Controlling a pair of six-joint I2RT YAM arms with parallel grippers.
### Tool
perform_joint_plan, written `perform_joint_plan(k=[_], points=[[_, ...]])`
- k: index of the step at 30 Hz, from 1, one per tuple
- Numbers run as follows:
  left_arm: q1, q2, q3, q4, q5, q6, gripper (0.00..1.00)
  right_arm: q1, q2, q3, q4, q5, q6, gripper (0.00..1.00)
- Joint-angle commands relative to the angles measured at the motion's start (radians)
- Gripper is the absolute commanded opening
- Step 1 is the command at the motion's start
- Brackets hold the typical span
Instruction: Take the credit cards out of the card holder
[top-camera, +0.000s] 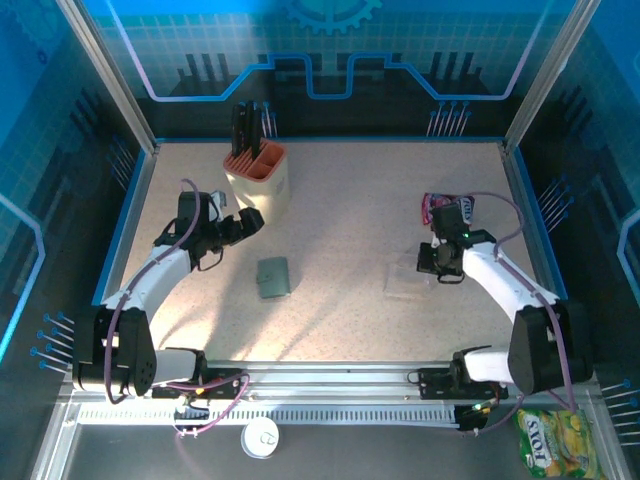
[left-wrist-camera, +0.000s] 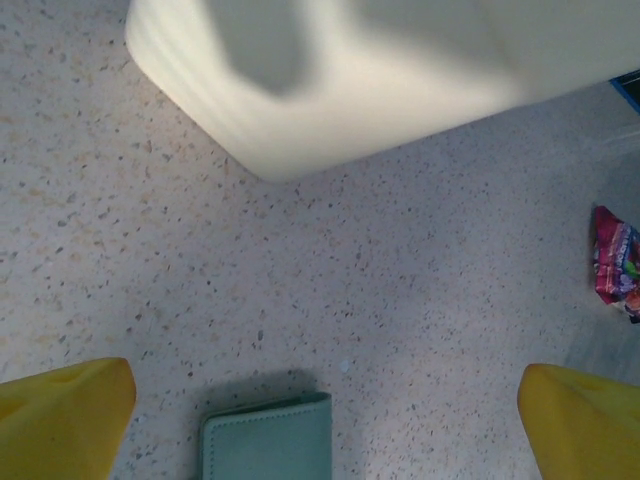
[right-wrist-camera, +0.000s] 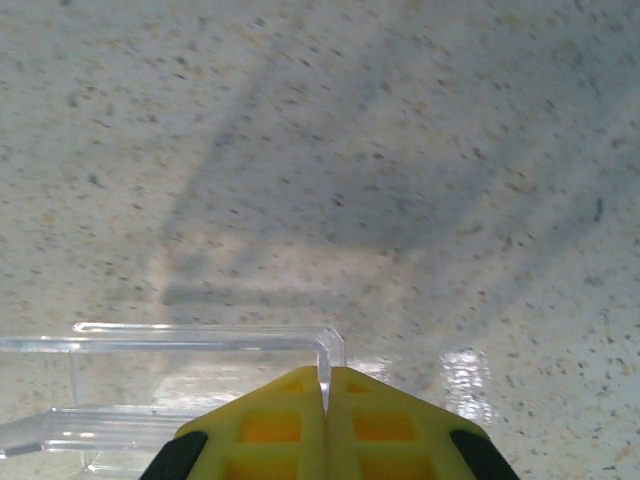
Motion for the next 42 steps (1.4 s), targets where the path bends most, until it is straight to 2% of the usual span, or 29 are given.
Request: perform_joint_plan(k=[1, 9, 14, 18, 24, 30, 42], points=[[-0.010, 0.031, 0.011, -0.087, -0.009, 0.026, 0.98, 0.081, 0.074, 0.137, -0.015, 0.043, 0.055, 0.02], [-0.059, 0.115, 0.005, -0.097, 0.059, 0.011, 0.96, 0.224, 0.385, 0.489, -0.027, 0.058, 0.088, 0.00], [-0.094, 0.153, -0.002, -0.097, 0.071, -0.006, 0.94, 0.259, 0.566, 0.713, -0.089, 0.115, 0.104, 0.00], [-0.120, 0.185, 0.000, -0.111, 0.079, -0.013, 0.93, 0.271, 0.659, 0.813, -0.125, 0.133, 0.110, 0.00], [-0.152, 0.259, 0.005, -0.119, 0.118, -0.009, 0.91, 0.274, 0.714, 0.837, -0.151, 0.143, 0.120, 0.00], [-0.190, 0.293, 0.009, -0.115, 0.135, -0.020, 0.90, 0.274, 0.708, 0.811, -0.137, 0.143, 0.137, 0.00], [-0.308, 0.286, -0.009, -0.059, 0.160, -0.145, 0.90, 0.274, 0.650, 0.792, -0.152, 0.129, 0.133, 0.10]])
